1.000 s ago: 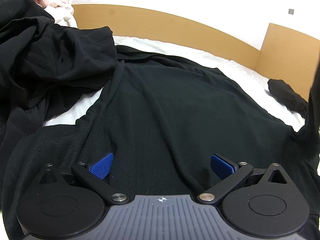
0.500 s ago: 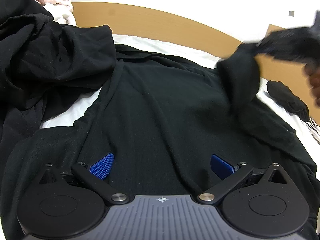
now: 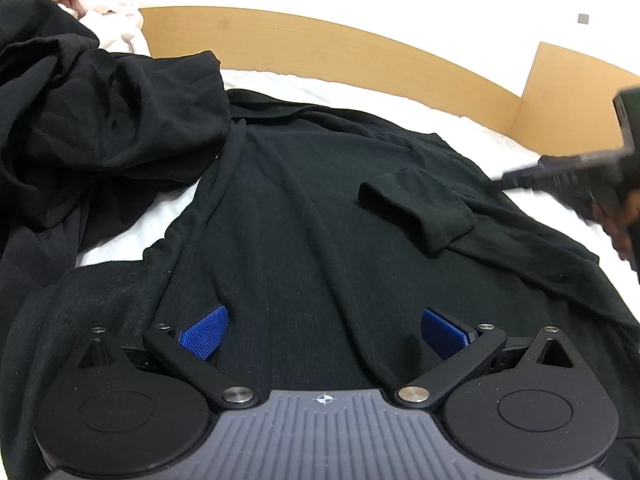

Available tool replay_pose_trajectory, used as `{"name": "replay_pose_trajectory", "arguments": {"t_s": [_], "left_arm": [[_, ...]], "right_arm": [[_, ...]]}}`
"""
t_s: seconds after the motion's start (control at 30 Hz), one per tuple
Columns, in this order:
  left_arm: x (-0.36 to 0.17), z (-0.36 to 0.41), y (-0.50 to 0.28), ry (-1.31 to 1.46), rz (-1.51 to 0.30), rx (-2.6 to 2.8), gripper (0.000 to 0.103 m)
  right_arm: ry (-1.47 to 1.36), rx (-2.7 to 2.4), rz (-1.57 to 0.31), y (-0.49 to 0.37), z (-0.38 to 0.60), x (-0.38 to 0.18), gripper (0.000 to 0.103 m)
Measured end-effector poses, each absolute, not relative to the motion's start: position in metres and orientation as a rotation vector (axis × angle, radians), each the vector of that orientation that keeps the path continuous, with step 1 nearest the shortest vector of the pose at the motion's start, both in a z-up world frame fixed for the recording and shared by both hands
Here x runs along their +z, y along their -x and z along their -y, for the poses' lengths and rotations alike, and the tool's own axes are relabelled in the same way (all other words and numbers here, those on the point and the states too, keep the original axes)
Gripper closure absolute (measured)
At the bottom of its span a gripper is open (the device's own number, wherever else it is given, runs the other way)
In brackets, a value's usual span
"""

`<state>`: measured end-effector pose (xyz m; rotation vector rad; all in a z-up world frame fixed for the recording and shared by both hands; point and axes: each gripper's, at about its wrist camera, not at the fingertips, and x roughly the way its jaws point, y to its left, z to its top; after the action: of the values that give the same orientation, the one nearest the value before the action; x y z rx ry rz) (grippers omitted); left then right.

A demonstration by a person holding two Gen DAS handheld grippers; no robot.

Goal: Fold clothes

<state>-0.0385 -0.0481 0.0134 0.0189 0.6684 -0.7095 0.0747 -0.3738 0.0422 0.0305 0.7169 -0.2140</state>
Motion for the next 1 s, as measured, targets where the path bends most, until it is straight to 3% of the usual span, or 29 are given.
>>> {"name": "replay_pose_trajectory", "arguments": {"t_s": [0.1, 0.23, 0.7, 0.87, 1.0], "left_arm": [[0.013, 0.051, 0.040, -0.043, -0.664, -0.703, 0.001], [0.012, 0.048, 0.040, -0.028, -0.663, -0.705, 0.001], [0.012, 0.044, 0.034, 0.020, -0.667, -0.722, 0.001], [0.012, 0.046, 0.033, 0.016, -0.665, -0.723, 0.001], [0.012, 0.043, 0.034, 0.031, -0.663, -0.723, 0.001]], "right_arm": [[0.051, -0.167, -0.801, -0.068, 0.359, 0.023, 0.064], [0.094, -0.111, -0.831, -0.076, 0.341, 0.005, 0.073], [-0.180, -0.004, -0.668, -0.203, 0.334, 0.016, 0.073], [-0.174, 0.040, -0.600, -0.164, 0.336, 0.036, 0.072], [-0.048, -0.083, -0.540, -0.092, 0.341, 0.047, 0.058]]}}
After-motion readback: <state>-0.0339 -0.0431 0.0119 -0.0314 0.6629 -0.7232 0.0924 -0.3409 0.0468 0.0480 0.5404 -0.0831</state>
